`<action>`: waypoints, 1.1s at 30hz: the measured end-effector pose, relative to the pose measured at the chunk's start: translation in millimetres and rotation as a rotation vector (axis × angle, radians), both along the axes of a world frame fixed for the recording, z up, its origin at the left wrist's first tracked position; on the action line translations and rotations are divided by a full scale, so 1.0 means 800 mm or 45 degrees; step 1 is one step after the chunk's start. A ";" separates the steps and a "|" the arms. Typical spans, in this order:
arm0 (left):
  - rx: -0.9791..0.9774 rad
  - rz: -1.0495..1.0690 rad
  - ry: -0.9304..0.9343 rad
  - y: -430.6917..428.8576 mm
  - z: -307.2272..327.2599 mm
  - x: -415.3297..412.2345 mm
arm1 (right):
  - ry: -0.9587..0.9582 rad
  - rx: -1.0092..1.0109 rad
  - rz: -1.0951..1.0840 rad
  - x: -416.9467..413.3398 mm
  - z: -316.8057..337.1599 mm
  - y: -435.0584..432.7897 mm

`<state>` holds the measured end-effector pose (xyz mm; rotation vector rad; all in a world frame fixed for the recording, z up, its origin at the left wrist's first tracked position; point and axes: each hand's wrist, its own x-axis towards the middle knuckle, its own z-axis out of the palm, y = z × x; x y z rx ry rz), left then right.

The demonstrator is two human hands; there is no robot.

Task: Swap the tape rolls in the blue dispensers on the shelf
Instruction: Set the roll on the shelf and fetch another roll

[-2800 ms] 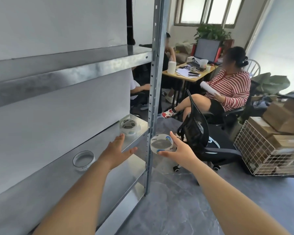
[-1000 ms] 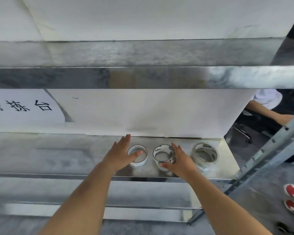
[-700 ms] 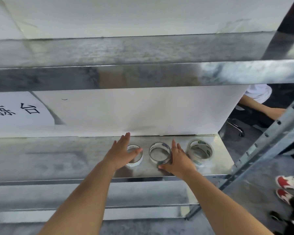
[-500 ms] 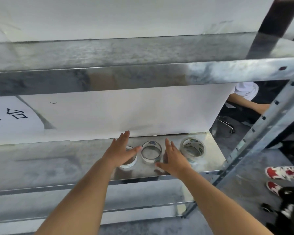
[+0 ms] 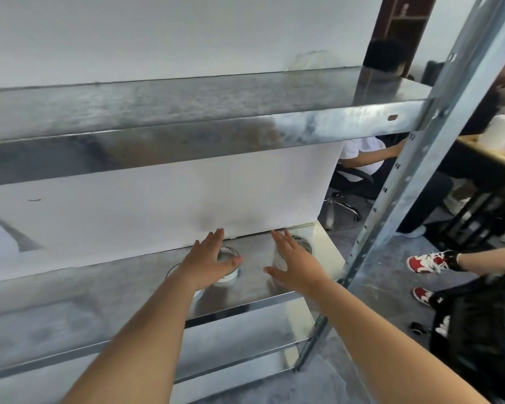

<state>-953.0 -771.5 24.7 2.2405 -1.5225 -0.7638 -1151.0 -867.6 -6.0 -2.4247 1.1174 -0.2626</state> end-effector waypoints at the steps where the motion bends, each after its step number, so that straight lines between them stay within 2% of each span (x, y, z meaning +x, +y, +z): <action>1: -0.002 -0.010 -0.001 -0.001 0.002 -0.004 | 0.007 0.000 -0.033 -0.011 -0.001 -0.003; 8: 0.026 -0.122 -0.060 -0.016 0.001 -0.023 | 0.109 0.002 -0.182 -0.065 -0.008 -0.017; 18: 0.027 -0.238 -0.064 -0.039 -0.008 -0.038 | 0.185 0.266 -0.338 -0.077 -0.024 -0.014; 23: 0.048 -0.213 0.013 -0.043 -0.012 -0.036 | 0.105 0.445 -0.481 -0.072 -0.027 -0.022; 33: -0.002 -0.296 0.034 -0.058 -0.016 -0.030 | -0.242 0.607 -0.494 -0.059 -0.035 -0.038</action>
